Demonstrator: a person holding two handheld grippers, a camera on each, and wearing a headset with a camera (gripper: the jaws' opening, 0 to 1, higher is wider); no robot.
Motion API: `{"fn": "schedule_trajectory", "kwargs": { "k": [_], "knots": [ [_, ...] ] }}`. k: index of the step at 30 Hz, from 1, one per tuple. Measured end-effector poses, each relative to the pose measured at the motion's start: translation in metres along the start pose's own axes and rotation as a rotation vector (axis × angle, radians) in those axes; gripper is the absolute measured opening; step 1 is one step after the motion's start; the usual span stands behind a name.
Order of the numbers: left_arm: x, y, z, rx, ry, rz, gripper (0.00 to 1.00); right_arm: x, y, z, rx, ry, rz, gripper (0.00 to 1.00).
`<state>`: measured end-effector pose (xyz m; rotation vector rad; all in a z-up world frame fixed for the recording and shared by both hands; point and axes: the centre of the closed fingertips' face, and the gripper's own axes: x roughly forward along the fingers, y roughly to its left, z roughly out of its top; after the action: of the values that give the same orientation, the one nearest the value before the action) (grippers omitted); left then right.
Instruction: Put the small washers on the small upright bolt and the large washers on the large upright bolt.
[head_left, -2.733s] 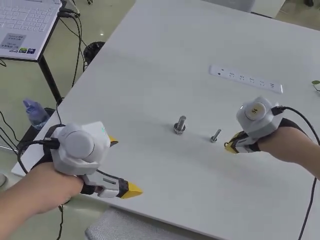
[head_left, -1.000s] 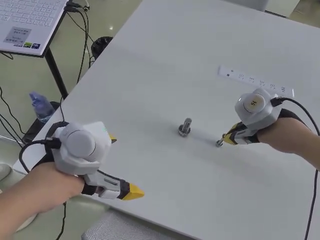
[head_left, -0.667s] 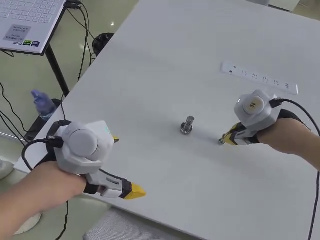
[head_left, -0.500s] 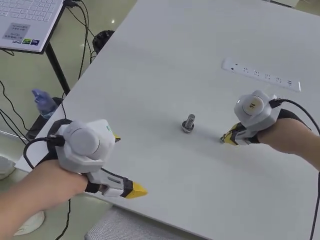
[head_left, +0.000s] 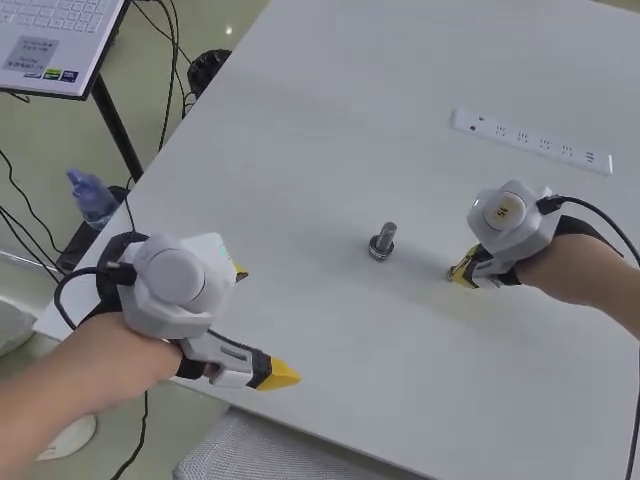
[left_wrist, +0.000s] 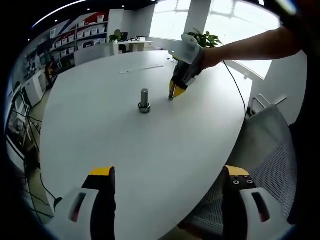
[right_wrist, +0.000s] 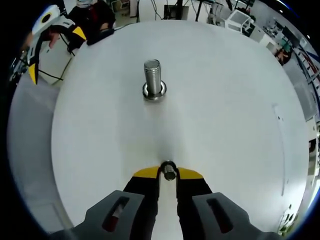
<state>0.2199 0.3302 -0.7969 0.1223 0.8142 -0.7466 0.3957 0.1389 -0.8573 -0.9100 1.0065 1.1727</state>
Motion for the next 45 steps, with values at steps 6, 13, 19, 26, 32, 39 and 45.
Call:
{"fn": "schedule_trajectory", "kwargs": {
  "k": [6, 13, 19, 26, 32, 39, 45],
  "knots": [
    [0.000, -0.001, -0.001, 0.004, 0.004, -0.006, 0.87, 0.000, 0.000, 0.002, -0.001, 0.000, -0.002, 0.13],
    [0.001, -0.005, -0.001, 0.005, 0.006, -0.013, 0.86, -0.001, 0.001, 0.002, -0.008, -0.001, -0.005, 0.13],
    [0.000, -0.006, -0.005, 0.008, 0.017, -0.019, 0.84, -0.002, 0.001, 0.002, -0.006, 0.001, -0.002, 0.13],
    [-0.001, -0.005, -0.004, 0.012, 0.011, -0.019, 0.84, -0.001, 0.002, 0.003, -0.007, -0.005, 0.001, 0.20],
    [0.000, -0.007, -0.001, 0.013, 0.005, -0.021, 0.84, 0.000, 0.001, 0.004, -0.013, -0.014, -0.010, 0.23],
    [-0.001, -0.007, 0.001, 0.013, -0.002, -0.017, 0.85, -0.005, -0.001, 0.007, -0.006, -0.031, -0.013, 0.25],
    [0.000, -0.008, 0.004, 0.020, -0.007, -0.018, 0.85, -0.016, -0.002, 0.009, 0.017, -0.057, -0.018, 0.27]
  ]
}}
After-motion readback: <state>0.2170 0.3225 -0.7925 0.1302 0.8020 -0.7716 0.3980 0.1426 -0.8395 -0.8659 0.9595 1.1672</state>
